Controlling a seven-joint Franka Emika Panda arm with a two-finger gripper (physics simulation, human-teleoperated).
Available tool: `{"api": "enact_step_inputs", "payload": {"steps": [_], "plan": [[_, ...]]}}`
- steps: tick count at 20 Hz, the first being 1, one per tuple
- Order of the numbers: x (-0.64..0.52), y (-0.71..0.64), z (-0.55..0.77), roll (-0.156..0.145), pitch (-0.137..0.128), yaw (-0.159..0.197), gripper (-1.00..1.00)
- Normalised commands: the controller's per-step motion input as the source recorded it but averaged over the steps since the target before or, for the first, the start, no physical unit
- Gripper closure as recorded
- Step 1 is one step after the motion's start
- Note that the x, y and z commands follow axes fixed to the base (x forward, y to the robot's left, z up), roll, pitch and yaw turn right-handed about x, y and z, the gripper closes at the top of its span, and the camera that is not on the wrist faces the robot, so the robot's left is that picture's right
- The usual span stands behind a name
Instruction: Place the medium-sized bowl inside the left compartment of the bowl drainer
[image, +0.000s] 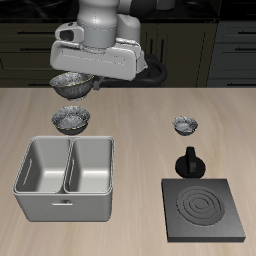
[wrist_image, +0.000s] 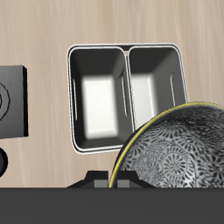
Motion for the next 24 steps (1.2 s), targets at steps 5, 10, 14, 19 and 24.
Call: {"api": "enact_step_inputs", "payload": {"steps": [5,10,14,19,24], "plan": [[0.34,0.07,-0.17,-0.001,0.041,0.013,1.0],[0.21,0.06,-0.08,-0.013,0.018,-0.001,1.0],[0.23,0.39,-0.14,0.051,0.022,0.004,1.0],[0.05,0.16,-0.15,0.021,0.006,0.017,1.0],[0.11,0.12,-0.48,0.03,0.051,-0.009,1.0]]}}
